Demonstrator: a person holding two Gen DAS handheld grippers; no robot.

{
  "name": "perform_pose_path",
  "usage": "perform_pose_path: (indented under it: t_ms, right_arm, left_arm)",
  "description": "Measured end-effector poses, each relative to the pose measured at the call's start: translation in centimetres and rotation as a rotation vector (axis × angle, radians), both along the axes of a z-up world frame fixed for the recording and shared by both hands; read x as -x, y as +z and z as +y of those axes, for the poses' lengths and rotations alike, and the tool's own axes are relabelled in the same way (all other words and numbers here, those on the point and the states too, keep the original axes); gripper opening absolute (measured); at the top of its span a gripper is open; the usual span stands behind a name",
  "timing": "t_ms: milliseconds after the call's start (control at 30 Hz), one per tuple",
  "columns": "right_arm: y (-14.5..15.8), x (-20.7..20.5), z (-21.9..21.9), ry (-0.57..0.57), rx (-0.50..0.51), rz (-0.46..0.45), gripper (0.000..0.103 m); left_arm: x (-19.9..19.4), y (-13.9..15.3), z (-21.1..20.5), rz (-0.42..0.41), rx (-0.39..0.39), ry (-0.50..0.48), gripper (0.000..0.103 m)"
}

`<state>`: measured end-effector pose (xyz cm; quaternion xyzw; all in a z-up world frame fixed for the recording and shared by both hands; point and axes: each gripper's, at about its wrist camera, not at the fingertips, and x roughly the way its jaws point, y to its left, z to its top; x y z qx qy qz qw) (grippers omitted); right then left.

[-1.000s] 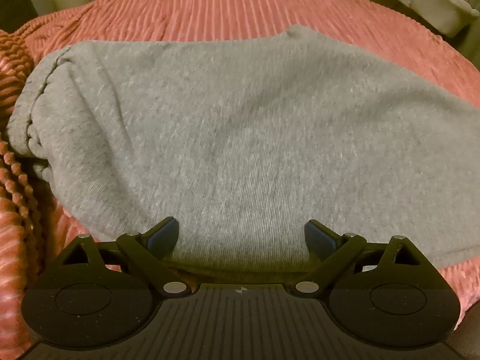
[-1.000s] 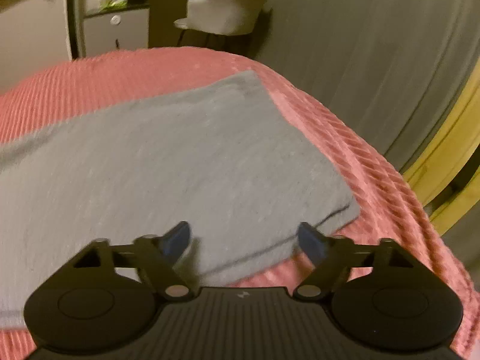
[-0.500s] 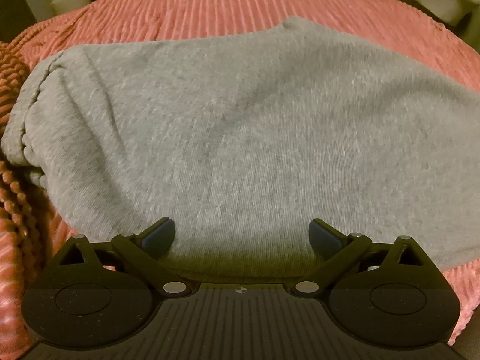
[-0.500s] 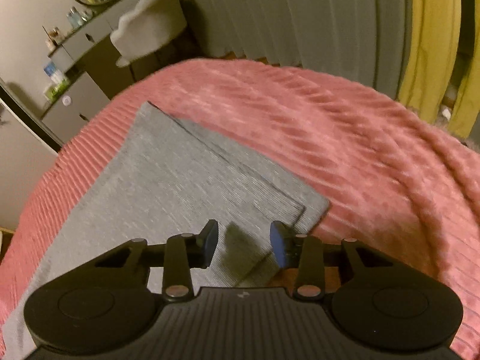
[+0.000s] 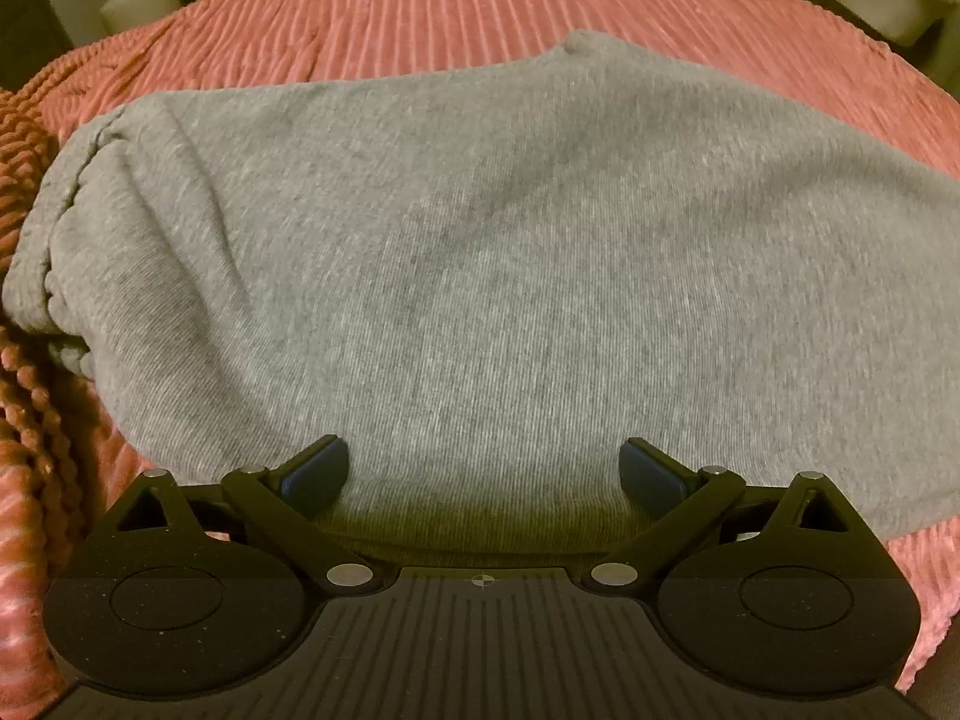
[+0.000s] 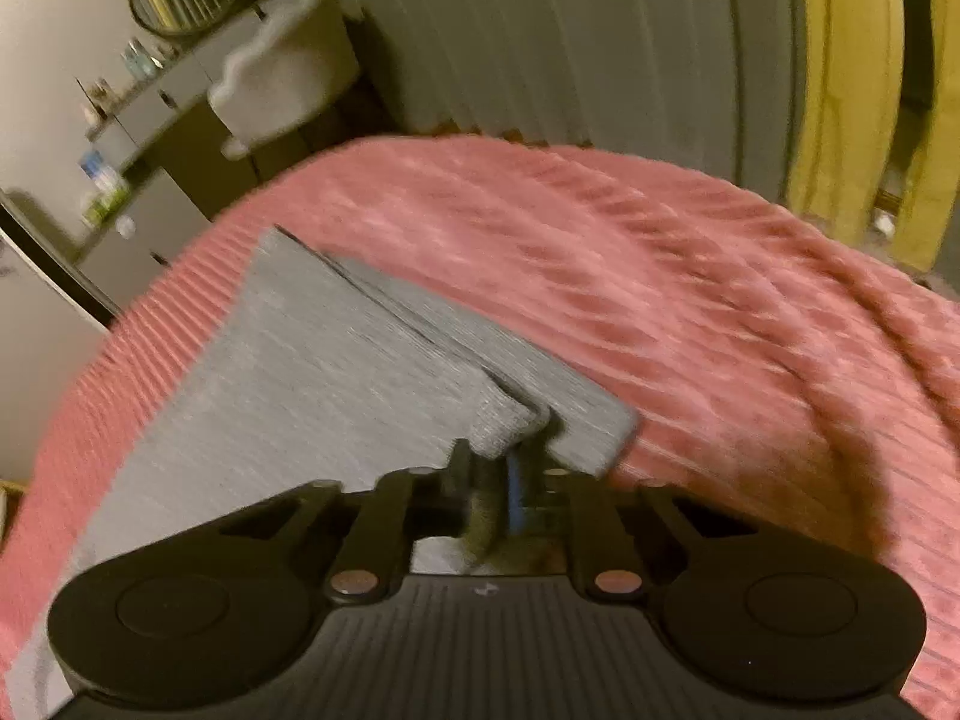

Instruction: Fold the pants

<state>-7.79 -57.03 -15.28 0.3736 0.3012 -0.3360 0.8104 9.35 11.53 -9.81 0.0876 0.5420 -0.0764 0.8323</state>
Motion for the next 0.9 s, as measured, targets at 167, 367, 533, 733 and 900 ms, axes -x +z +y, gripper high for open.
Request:
perform_pose_path:
  t_ms: [167,367,533,733,900]
  right_arm:
    - [-1.3,-1.3,-0.4,0.006,-0.034,0.032,0.013]
    - [0.8,-2.0,1.3,0.035,0.146,0.124,0.002]
    - [3.6,-0.5,1.4,0.05,0.245,0.09,0.002]
    - [0.8,-1.0,1.7,0.075,0.317,0.243,0.002]
    - [0.2,-3.0,3.1,0.113,0.438,0.349,0.008]
  left_arm:
    - [0.0,-0.1,-0.1,0.0,-0.011,-0.007,0.101]
    - [0.0,-0.1,-0.4,0.002,-0.03,-0.014,0.102]
    - [0.5,0.4,-1.2,-0.008,-0.079,-0.03,0.102]
    - [2.2,1.5,-2.3,-0.036,-0.046,-0.086,0.101]
    - [2.5,1.9,-2.4,-0.061,-0.046,-0.111,0.101]
